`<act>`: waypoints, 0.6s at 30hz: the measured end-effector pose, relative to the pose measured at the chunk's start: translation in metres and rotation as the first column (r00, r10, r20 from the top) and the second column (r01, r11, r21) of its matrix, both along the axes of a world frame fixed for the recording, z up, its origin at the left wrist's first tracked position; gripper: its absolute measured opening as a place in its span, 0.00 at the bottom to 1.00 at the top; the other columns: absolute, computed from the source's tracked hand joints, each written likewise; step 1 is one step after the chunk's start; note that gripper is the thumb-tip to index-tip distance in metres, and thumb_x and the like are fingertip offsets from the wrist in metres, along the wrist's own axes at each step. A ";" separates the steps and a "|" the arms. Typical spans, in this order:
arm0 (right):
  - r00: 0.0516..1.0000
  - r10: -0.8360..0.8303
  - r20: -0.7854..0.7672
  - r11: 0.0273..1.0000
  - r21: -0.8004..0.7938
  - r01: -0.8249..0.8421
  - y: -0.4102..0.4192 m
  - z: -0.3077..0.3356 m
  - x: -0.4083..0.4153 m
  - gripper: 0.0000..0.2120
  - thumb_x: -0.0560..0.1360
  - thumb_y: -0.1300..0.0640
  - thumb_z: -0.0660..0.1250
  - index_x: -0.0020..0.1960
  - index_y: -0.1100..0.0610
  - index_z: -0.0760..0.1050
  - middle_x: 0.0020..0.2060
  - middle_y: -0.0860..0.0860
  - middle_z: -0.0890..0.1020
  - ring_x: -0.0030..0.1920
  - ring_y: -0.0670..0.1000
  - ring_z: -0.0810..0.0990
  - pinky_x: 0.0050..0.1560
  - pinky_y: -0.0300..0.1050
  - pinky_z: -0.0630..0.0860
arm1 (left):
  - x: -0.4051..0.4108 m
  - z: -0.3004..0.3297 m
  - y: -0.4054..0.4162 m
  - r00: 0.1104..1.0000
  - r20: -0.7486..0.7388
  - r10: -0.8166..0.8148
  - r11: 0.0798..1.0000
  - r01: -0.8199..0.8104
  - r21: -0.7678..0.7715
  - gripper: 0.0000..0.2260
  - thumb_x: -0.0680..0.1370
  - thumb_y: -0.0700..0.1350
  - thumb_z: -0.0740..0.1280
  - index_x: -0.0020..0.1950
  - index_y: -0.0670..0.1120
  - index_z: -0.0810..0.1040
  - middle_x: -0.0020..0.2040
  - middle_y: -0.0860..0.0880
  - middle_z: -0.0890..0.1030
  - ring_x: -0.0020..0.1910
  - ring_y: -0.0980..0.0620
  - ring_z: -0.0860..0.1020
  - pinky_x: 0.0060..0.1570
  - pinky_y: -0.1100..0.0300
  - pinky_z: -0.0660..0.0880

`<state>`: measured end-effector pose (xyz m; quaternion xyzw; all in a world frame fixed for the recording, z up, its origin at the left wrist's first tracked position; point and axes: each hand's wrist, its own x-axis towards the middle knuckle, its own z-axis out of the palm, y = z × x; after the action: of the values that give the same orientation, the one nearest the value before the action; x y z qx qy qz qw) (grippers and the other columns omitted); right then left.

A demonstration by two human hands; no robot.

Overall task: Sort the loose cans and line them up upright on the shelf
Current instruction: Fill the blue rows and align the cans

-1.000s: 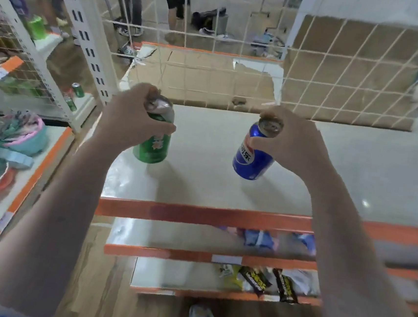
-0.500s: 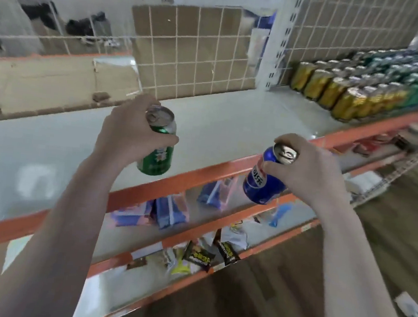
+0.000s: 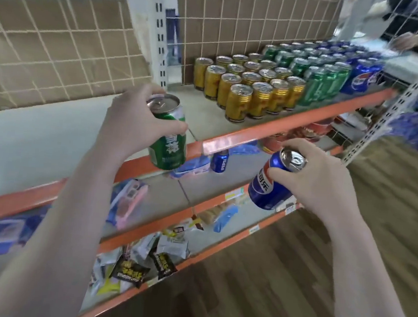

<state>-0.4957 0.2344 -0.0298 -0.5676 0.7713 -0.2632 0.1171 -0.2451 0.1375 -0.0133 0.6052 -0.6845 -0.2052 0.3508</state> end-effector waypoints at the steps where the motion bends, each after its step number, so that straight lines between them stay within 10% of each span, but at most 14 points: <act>1: 1.000 -0.001 0.009 1.000 -0.007 0.001 -0.007 -0.002 -0.016 0.22 0.67 0.48 0.70 0.60 0.45 0.72 0.52 0.49 0.81 0.46 0.52 0.75 0.42 0.48 0.77 | -0.016 0.001 -0.007 1.000 0.004 -0.016 1.000 0.016 -0.005 0.28 0.64 0.55 0.77 0.61 0.53 0.75 0.59 0.52 0.78 0.56 0.51 0.75 0.50 0.58 0.70; 18: 1.000 -0.004 0.014 0.997 -0.082 0.006 -0.196 -0.003 -0.249 0.21 0.69 0.48 0.71 0.61 0.47 0.73 0.55 0.49 0.79 0.49 0.50 0.72 0.43 0.45 0.70 | -0.260 0.042 -0.186 0.986 0.016 -0.166 0.984 0.166 -0.070 0.30 0.62 0.58 0.76 0.62 0.54 0.74 0.56 0.54 0.78 0.53 0.53 0.77 0.47 0.54 0.77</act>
<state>-0.7449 0.0381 -0.0328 -0.5682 0.7604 -0.2989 0.0982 -0.5052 -0.0486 0.0285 0.5342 -0.7411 -0.2061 0.3505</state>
